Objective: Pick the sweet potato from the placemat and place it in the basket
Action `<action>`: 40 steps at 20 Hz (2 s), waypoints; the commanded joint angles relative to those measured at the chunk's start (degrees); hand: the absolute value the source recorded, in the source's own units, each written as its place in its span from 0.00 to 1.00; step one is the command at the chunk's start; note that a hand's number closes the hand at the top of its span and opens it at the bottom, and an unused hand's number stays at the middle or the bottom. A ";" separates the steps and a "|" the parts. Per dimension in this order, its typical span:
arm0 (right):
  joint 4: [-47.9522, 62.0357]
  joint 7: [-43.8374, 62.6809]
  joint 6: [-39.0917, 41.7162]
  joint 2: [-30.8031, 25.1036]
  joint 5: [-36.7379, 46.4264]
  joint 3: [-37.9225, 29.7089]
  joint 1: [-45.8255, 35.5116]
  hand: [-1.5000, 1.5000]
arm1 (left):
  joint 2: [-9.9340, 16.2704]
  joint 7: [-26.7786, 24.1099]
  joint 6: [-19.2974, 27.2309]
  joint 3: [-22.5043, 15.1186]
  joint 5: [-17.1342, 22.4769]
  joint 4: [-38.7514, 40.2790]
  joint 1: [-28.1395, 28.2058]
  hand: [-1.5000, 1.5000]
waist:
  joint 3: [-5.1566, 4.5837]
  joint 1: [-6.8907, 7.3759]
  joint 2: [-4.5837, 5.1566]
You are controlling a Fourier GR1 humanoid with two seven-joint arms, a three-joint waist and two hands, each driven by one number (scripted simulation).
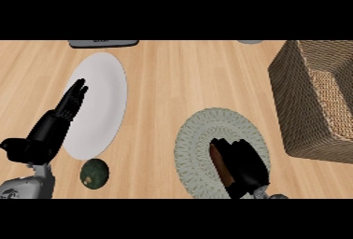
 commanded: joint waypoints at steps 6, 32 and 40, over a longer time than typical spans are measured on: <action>-23.51 -7.33 -4.00 -2.29 -19.15 -4.33 26.60 1.00 | -0.20 1.10 -0.45 -0.42 0.39 -1.48 -0.15 0.50 | 0.14 0.71 0.92; -61.13 5.87 0.60 3.64 -46.78 -24.21 30.27 1.00 | 0.28 -1.53 -1.94 -0.79 -0.16 0.78 -2.21 0.50 | -0.03 3.06 1.50; -50.68 22.25 1.55 0.40 -50.37 -38.60 3.14 1.00 | -1.44 -0.17 -0.13 -1.89 -1.60 2.05 -4.46 0.50 | 0.02 3.47 1.54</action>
